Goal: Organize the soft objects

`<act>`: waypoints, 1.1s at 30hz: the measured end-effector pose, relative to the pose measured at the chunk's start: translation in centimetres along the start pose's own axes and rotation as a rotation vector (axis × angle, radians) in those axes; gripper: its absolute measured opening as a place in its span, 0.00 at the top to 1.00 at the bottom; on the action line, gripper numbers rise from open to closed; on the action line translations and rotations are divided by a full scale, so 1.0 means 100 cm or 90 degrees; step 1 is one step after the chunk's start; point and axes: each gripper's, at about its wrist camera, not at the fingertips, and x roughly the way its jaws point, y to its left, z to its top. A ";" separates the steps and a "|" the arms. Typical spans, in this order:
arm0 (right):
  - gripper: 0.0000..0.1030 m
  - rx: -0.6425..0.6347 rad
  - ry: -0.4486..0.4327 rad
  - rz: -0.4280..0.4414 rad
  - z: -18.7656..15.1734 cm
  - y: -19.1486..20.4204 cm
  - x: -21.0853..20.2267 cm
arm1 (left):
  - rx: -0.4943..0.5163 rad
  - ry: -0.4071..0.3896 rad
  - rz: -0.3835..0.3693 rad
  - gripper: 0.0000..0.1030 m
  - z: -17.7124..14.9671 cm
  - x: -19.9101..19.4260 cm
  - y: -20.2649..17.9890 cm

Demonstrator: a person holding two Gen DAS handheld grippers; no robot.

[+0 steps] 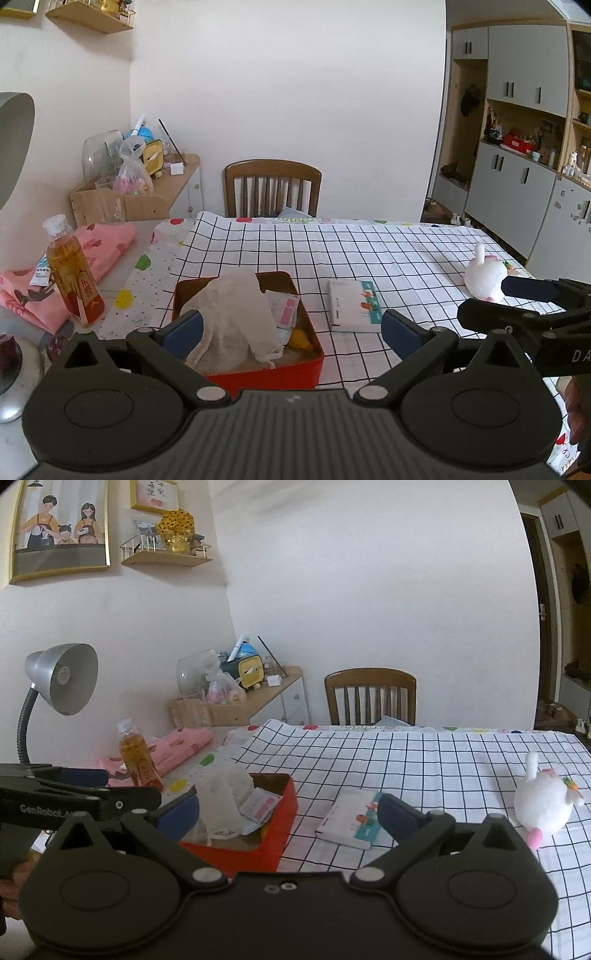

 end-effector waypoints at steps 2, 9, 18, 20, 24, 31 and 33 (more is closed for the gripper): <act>0.00 0.000 -0.001 -0.006 -0.001 0.001 0.000 | -0.001 -0.001 0.001 0.00 0.000 0.000 0.000; 0.00 -0.004 -0.003 -0.016 -0.001 0.004 0.003 | -0.002 -0.006 -0.006 0.00 0.000 -0.001 0.003; 0.00 -0.008 -0.001 -0.023 -0.001 0.008 0.002 | 0.003 -0.011 -0.014 0.00 -0.001 -0.003 0.003; 0.00 -0.007 -0.002 -0.027 -0.001 0.008 0.002 | 0.006 -0.011 -0.014 0.00 -0.001 -0.003 0.003; 0.00 -0.003 0.000 -0.031 -0.002 0.008 0.003 | 0.007 -0.012 -0.015 0.00 -0.002 -0.003 0.003; 0.00 -0.003 0.001 -0.039 -0.003 0.010 0.004 | 0.007 -0.012 -0.017 0.00 -0.003 -0.002 0.005; 0.00 -0.002 0.000 -0.042 -0.003 0.010 0.004 | 0.007 -0.013 -0.015 0.00 -0.003 -0.002 0.005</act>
